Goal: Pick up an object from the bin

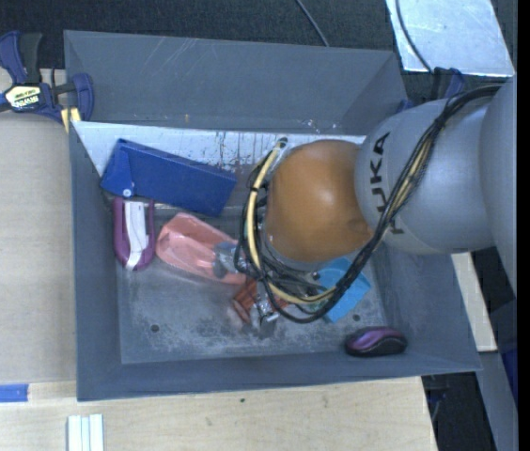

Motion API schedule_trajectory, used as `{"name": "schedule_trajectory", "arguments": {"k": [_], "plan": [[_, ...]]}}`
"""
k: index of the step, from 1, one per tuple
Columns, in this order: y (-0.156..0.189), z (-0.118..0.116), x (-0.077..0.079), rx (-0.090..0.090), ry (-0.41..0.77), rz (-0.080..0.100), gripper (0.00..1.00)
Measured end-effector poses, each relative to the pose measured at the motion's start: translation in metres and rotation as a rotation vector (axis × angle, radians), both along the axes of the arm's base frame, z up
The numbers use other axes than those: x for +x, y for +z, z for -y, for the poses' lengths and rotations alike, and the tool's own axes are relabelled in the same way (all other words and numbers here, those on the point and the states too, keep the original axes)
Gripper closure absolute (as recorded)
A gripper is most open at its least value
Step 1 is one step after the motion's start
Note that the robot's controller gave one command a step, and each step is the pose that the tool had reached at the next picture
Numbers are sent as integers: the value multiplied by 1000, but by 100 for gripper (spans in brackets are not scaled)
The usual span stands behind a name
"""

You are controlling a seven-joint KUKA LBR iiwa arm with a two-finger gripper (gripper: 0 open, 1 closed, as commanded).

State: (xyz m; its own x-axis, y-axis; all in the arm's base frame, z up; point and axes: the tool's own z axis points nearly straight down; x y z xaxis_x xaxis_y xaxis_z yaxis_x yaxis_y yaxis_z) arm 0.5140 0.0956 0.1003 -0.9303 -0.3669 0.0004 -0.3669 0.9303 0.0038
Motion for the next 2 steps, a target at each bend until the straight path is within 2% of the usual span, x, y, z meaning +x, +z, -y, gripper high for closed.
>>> {"name": "schedule_trajectory", "arguments": {"k": [1, 2], "plan": [[-30, 5, -25, 8, -47, 18, 0], [-30, 52, 12, 6, -303, 14, 100]]}}
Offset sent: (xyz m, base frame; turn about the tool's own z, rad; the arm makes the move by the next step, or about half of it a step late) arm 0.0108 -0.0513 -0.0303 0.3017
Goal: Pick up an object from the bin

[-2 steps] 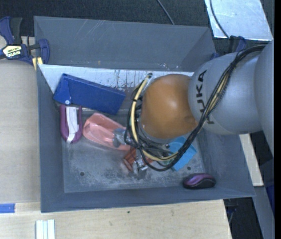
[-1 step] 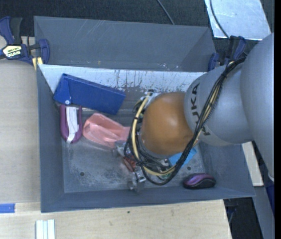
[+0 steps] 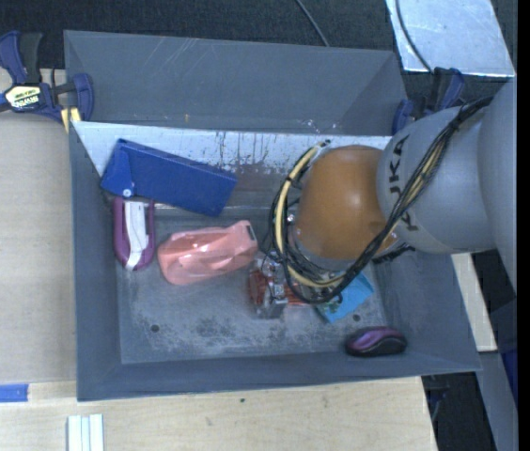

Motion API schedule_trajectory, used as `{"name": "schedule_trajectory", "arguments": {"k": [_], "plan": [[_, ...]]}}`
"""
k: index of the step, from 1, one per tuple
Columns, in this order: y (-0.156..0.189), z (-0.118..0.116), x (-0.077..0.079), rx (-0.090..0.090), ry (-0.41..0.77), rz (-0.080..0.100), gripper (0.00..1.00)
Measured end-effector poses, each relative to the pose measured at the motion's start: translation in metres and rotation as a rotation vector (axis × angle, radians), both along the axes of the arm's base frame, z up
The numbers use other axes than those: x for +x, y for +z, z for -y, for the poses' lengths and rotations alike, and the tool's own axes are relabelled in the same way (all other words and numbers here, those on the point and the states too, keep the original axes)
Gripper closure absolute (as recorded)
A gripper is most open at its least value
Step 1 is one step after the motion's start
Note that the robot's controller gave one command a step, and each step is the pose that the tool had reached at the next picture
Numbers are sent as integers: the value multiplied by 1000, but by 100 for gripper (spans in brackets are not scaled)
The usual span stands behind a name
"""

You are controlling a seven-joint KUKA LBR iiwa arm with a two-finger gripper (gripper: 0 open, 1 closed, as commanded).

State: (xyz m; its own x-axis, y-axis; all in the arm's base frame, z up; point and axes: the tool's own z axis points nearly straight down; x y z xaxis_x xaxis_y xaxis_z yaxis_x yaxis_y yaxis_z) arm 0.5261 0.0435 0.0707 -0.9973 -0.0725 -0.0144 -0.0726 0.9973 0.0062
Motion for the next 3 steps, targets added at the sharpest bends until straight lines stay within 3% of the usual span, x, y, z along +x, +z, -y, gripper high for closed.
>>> {"name": "schedule_trajectory", "arguments": {"k": [1, 2, 3], "plan": [[0, 0, 0, 0, -1, 0, 100], [37, 0, -3, 0, 0, -10, 100], [67, 0, -3, 0, -1, -7, 100]]}}
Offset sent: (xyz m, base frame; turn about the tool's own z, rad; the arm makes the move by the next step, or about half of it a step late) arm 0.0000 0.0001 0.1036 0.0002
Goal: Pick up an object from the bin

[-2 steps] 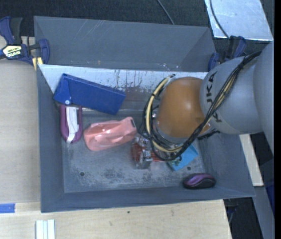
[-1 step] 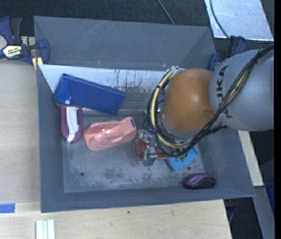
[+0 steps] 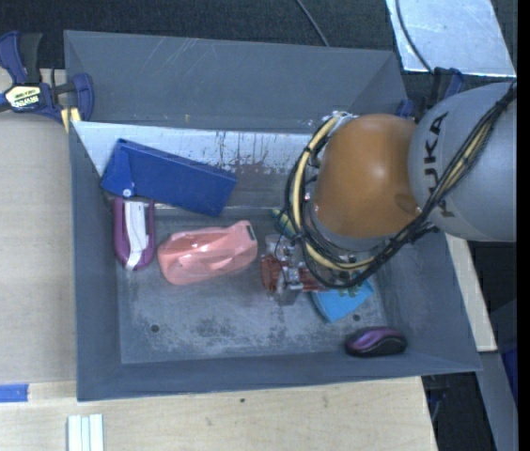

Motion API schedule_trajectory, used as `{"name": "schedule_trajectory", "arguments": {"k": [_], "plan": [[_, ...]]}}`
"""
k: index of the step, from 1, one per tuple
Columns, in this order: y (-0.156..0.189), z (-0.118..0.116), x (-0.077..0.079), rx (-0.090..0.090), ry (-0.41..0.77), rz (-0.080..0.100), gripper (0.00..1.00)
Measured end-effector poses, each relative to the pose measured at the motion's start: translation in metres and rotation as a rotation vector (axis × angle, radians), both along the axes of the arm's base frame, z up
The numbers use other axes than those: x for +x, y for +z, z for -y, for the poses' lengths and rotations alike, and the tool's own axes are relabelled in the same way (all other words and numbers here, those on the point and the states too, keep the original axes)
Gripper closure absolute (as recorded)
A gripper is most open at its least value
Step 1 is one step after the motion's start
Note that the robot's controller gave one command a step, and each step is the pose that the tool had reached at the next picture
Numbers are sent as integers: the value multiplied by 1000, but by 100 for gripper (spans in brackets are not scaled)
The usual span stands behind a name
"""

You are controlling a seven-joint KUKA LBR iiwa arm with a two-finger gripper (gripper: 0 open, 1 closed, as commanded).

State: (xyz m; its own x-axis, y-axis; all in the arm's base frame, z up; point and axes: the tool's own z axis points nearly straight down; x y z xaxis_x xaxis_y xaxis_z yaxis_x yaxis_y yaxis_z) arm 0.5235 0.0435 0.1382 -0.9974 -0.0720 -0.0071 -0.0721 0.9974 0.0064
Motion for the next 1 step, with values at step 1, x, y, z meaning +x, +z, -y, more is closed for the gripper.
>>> {"name": "schedule_trajectory", "arguments": {"k": [1], "plan": [[14, 0, 0, 0, 0, 2, 100]]}}
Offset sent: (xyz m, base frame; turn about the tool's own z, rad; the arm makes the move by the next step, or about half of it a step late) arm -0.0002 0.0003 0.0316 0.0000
